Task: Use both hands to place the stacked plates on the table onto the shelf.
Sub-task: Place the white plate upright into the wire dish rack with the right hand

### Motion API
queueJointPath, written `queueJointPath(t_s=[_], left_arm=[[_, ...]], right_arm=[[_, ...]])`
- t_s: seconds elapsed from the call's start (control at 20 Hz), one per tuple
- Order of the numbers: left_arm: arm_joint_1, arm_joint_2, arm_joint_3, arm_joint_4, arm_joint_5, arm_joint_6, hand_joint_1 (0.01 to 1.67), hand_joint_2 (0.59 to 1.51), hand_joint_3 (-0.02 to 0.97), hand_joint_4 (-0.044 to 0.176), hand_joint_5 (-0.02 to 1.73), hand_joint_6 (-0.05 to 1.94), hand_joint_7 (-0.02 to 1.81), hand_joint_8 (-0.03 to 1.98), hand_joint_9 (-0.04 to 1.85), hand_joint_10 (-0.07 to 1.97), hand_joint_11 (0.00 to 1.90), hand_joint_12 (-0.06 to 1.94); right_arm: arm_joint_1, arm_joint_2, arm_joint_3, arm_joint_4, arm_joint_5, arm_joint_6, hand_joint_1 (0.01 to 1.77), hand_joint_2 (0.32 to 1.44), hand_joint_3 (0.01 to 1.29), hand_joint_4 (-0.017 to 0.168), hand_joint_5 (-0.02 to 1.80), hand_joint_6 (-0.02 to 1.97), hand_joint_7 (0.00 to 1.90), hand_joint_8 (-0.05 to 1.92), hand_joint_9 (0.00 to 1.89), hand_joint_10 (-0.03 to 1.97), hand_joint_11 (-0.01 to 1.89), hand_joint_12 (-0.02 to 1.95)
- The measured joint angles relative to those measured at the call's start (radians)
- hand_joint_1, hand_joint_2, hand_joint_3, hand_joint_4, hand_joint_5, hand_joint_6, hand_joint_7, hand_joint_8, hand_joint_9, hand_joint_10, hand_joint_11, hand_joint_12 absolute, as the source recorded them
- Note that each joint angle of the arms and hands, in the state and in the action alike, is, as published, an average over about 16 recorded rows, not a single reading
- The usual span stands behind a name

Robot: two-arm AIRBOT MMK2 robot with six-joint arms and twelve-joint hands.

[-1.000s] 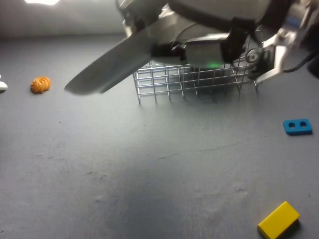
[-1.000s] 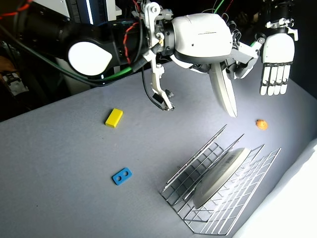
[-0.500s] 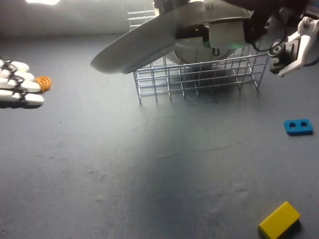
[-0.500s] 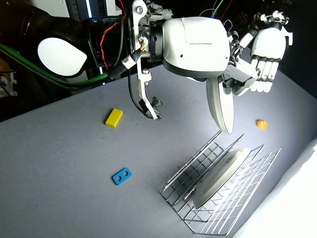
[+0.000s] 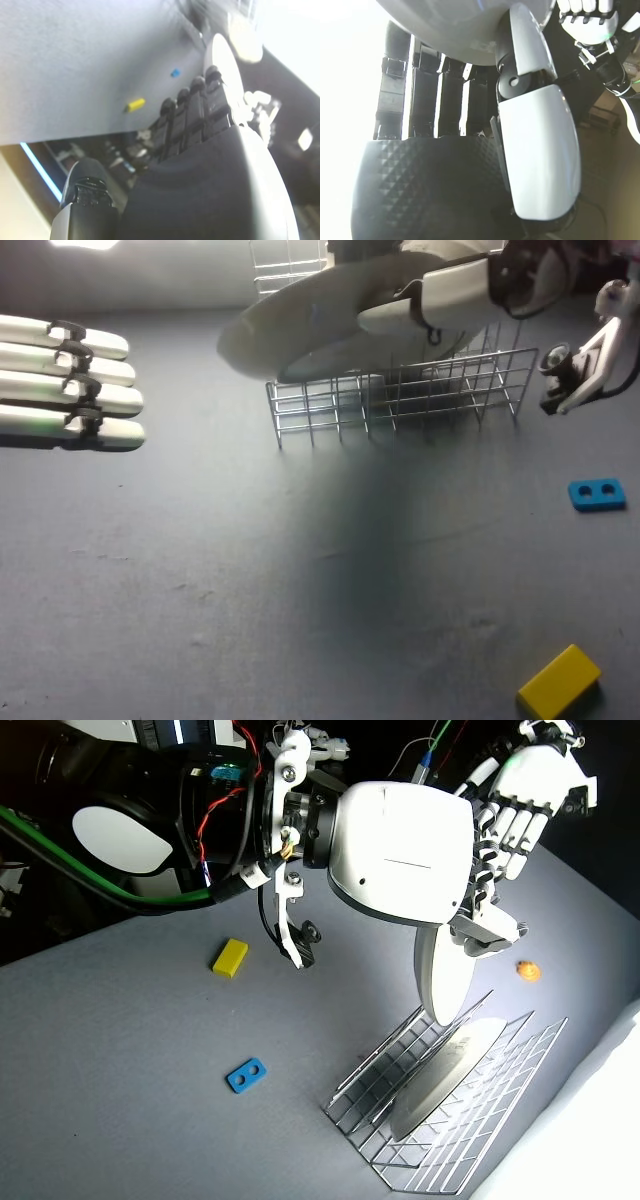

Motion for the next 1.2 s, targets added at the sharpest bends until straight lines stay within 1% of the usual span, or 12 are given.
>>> queueJointPath(t_s=[0.25, 0.4, 0.5, 0.7, 1.0, 1.2], left_arm=[[-0.111, 0.015, -0.033, 0.077, -0.056, 0.000, 0.02, 1.187, 0.020, -0.001, 0.08, 0.02, 0.06, 0.00, 0.04, 0.01, 0.02, 0.01], [-0.153, 0.024, -0.054, 0.098, -0.083, -0.001, 0.02, 1.186, 0.019, -0.001, 0.09, 0.02, 0.06, 0.00, 0.05, 0.01, 0.02, 0.01], [-0.173, 0.031, -0.067, 0.106, -0.099, -0.001, 0.02, 1.186, 0.018, -0.001, 0.09, 0.02, 0.07, 0.00, 0.05, 0.01, 0.02, 0.01], [-0.194, 0.041, -0.086, 0.117, -0.132, -0.001, 0.02, 1.185, 0.015, -0.001, 0.09, 0.02, 0.08, 0.00, 0.06, 0.01, 0.02, 0.01], [-0.200, 0.049, -0.110, 0.135, -0.188, -0.002, 0.02, 1.184, 0.012, -0.001, 0.10, 0.02, 0.08, 0.00, 0.06, 0.01, 0.03, 0.01], [-0.196, 0.050, -0.126, 0.146, -0.223, -0.002, 0.02, 1.183, 0.011, -0.001, 0.10, 0.02, 0.08, 0.00, 0.06, 0.01, 0.03, 0.01]], right_arm=[[0.019, -0.020, 0.041, 0.105, -0.079, 0.009, 1.19, 1.08, 0.01, 0.010, 0.87, 0.97, 0.96, 1.07, 1.06, 0.11, 0.47, 1.22], [0.029, -0.034, 0.071, 0.155, -0.121, 0.014, 1.19, 1.08, 0.01, 0.010, 0.86, 0.98, 0.95, 1.08, 1.06, 0.09, 0.47, 1.19], [0.035, -0.043, 0.091, 0.180, -0.142, 0.018, 1.19, 1.09, 0.01, 0.009, 0.85, 0.99, 0.93, 1.04, 1.04, 0.08, 0.47, 1.14], [0.044, -0.059, 0.125, 0.212, -0.169, 0.023, 1.18, 1.10, 0.01, 0.005, 0.83, 1.02, 0.91, 0.78, 0.99, 0.05, 0.46, 1.03], [0.043, -0.081, 0.174, 0.231, -0.187, 0.023, 1.15, 1.12, 0.01, -0.005, 0.79, 1.05, 0.90, 0.41, 0.93, 0.03, 0.47, 0.87], [0.031, -0.098, 0.205, 0.236, -0.189, 0.023, 1.14, 1.13, 0.01, -0.010, 0.79, 1.03, 0.91, 0.38, 0.95, 0.03, 0.50, 0.83]])
